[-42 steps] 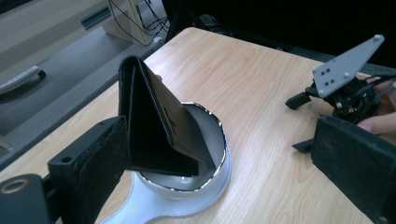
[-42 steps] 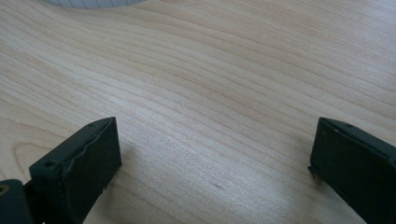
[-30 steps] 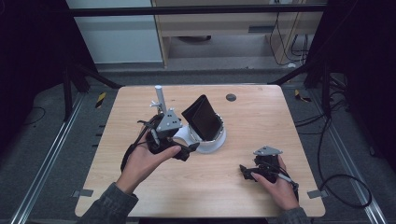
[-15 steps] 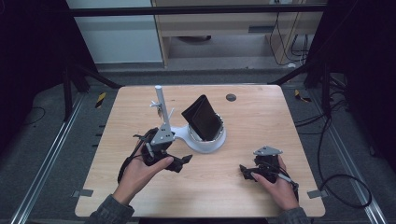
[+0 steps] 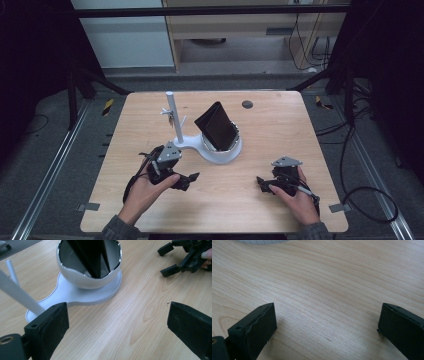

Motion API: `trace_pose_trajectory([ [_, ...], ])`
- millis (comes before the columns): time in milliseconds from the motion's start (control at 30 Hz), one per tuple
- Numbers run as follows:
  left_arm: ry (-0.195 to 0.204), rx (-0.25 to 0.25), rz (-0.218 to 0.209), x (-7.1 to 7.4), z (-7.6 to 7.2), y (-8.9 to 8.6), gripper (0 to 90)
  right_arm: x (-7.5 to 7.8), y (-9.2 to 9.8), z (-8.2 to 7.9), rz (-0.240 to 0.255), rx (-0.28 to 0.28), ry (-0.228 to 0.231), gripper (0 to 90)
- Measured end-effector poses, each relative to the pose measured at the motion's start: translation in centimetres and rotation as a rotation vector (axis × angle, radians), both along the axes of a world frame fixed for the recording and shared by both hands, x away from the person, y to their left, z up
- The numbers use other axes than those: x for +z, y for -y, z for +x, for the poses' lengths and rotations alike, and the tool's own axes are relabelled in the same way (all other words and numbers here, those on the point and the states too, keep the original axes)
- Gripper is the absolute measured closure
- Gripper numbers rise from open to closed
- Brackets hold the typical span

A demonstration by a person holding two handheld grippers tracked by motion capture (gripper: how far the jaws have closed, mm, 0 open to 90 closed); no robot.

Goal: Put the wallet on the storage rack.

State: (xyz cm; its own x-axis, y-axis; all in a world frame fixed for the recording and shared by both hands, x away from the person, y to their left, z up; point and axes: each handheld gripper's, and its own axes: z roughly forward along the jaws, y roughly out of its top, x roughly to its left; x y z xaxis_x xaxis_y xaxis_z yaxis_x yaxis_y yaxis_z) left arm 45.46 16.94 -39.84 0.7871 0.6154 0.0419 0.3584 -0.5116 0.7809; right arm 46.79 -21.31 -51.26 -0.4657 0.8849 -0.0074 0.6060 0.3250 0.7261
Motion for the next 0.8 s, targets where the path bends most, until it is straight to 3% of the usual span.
trace_pose_trajectory([
  [300,-0.043,0.092,0.038,-2.8,0.6,-4.1,4.2,0.0,0.0,0.0,0.0,-0.001,0.001,1.9],
  [667,-0.053,0.185,0.127,-4.9,2.1,-8.3,5.3,0.0,0.0,0.0,0.001,-0.002,0.001,1.9],
  [800,-0.053,0.207,0.137,-5.6,2.8,-9.4,5.3,0.0,0.0,0.0,0.001,-0.001,0.002,1.9],
])
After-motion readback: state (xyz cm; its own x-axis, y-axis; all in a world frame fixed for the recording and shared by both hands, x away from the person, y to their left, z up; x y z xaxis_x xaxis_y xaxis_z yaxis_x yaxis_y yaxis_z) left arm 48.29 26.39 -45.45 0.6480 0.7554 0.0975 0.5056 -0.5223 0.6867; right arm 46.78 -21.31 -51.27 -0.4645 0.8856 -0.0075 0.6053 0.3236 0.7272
